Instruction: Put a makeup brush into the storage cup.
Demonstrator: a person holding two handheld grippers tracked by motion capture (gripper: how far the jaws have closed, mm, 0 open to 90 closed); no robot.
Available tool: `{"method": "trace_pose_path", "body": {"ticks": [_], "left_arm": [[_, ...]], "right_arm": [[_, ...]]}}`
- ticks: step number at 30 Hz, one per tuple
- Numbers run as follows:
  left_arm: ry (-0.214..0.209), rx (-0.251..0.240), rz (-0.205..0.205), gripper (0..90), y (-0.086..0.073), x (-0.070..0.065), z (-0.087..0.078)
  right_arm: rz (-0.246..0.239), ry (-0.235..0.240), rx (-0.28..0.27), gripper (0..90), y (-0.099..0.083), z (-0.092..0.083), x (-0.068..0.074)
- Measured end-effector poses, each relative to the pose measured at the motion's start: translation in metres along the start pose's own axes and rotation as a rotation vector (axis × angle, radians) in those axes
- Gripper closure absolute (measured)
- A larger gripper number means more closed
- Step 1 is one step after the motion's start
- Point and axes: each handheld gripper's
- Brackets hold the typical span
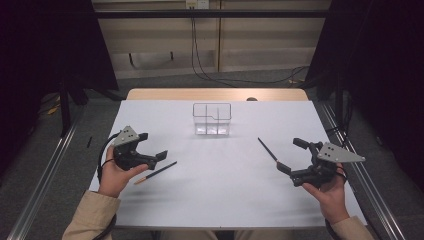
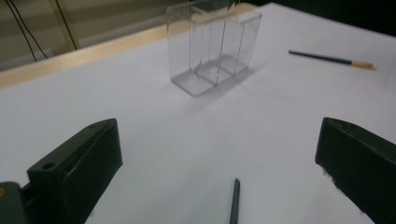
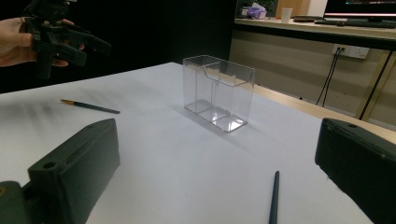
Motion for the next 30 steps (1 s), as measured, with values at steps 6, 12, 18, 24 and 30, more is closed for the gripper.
{"method": "trace_pose_path", "body": {"ticks": [6, 12, 18, 24, 30], "left_arm": [[-0.001, 0.111, -0.025, 0.4, 0.002, 0.005, 0.000], [-0.007, 0.196, -0.050, 0.4, 0.004, 0.009, 0.002], [-0.029, 0.315, -0.063, 0.4, 0.003, 0.011, 0.008], [-0.031, 0.412, -0.064, 0.4, 0.004, 0.012, 0.012], [-0.045, 0.541, -0.081, 0.4, 0.003, 0.013, 0.017]], "right_arm": [[0.001, -0.009, 0.005, 0.0, -0.001, -0.003, -0.001], [0.001, -0.016, 0.002, 0.0, -0.001, -0.005, -0.001], [-0.004, -0.014, 0.004, 0.0, -0.001, -0.005, -0.001], [-0.008, -0.013, 0.005, 0.0, -0.001, -0.005, 0.000], [-0.010, -0.014, 0.004, 0.0, -0.001, -0.005, -0.001]]}}
Point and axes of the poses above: each handheld gripper's, and its own axes: z roughly forward along the jaws, y roughly out of its top, x roughly to its left, and after that the axes turned 13 degrees about -y, right-handed
